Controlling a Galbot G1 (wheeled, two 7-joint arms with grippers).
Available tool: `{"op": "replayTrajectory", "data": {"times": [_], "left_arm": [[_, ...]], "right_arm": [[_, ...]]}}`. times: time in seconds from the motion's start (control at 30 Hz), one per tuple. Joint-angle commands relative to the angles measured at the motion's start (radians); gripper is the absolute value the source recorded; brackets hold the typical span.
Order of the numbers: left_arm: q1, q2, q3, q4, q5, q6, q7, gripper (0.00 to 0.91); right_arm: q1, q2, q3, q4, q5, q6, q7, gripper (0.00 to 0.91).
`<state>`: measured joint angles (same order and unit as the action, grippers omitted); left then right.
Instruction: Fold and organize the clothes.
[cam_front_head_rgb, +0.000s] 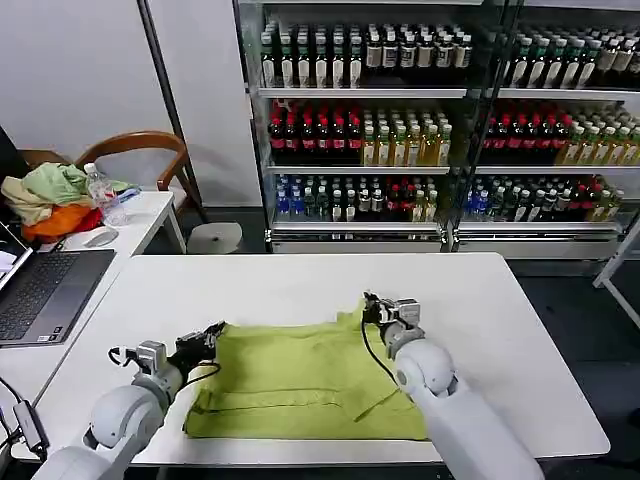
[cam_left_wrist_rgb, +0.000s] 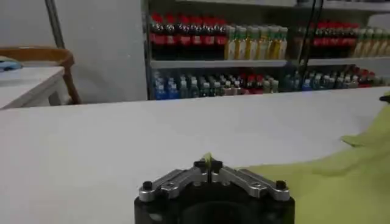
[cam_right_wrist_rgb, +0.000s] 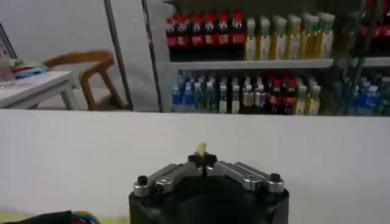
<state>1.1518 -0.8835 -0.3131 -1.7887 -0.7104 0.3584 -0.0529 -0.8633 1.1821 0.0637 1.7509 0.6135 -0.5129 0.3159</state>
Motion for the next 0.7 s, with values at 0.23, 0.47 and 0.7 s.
{"op": "replayTrajectory", "data": {"times": [0.23,0.47,0.7], "left_arm": [[0.178,-0.009,-0.076,-0.096,0.012,-0.028,0.033,0.05],[0.204,-0.004,-0.1,-0.107,0.006,-0.035,0.046,0.05],[0.219,0.003,-0.117,-0.093,0.011,-0.051,0.065,0.05]], "right_arm": [[-0.257,-0.056,0.049,0.226,-0.067,0.025,0.005,0.0],[-0.289,-0.061,0.063,0.268,-0.077,0.022,0.02,0.0],[-0.318,-0.07,0.066,0.301,-0.075,0.001,0.035,0.0]]}}
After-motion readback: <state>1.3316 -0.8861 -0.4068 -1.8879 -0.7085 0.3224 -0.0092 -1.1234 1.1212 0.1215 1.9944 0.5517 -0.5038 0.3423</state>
